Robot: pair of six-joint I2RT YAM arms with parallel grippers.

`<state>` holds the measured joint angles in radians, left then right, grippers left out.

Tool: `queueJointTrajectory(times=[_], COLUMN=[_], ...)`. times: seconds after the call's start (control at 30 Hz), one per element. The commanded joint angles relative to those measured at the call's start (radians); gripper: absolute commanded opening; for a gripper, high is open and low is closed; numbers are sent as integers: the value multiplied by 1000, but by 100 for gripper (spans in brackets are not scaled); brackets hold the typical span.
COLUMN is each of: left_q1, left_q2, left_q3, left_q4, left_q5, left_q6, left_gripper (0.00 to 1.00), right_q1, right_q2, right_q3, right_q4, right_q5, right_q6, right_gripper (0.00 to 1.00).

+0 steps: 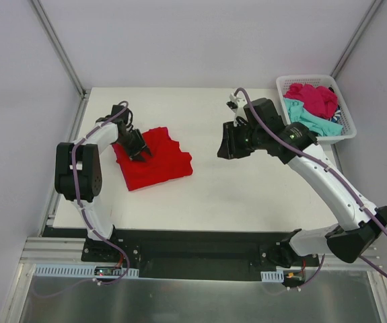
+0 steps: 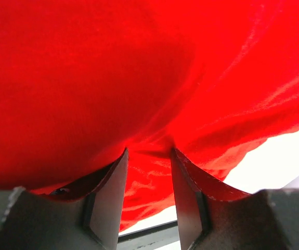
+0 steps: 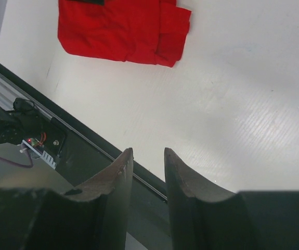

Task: Fold and stack the t-shirts

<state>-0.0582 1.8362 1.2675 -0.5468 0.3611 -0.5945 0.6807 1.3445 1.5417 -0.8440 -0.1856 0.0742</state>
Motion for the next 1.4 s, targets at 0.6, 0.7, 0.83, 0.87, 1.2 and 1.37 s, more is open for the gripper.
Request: queueJointTrajectory(times=[0.6, 0.7, 0.83, 0.87, 1.2, 1.37], left_q1=[-23, -23, -15, -15, -15, -19], left_q2=[323, 415, 509, 515, 47, -153], left_q3=[602, 717, 848, 866, 692, 554], left_q4=[-432, -470, -514, -527, -541, -542], left_q5=[-773, -847, -866, -864, -660, -597], left_q6=[200, 237, 249, 243, 139, 65], left_gripper=[38, 38, 38, 38, 40, 40], right_q1=[-92, -115, -130, -129, -127, -122], right_q2=[-37, -48, -58, -58, -64, -79], right_q3=[-45, -43, -52, -54, -170, -209], right_q4=[-30, -30, -30, -33, 20, 40], right_q5=[-58, -84, -112, -121, -163, -183], right_q6=[-30, -36, -44, -50, -36, -24], right_gripper=[34, 34, 34, 34, 34, 34])
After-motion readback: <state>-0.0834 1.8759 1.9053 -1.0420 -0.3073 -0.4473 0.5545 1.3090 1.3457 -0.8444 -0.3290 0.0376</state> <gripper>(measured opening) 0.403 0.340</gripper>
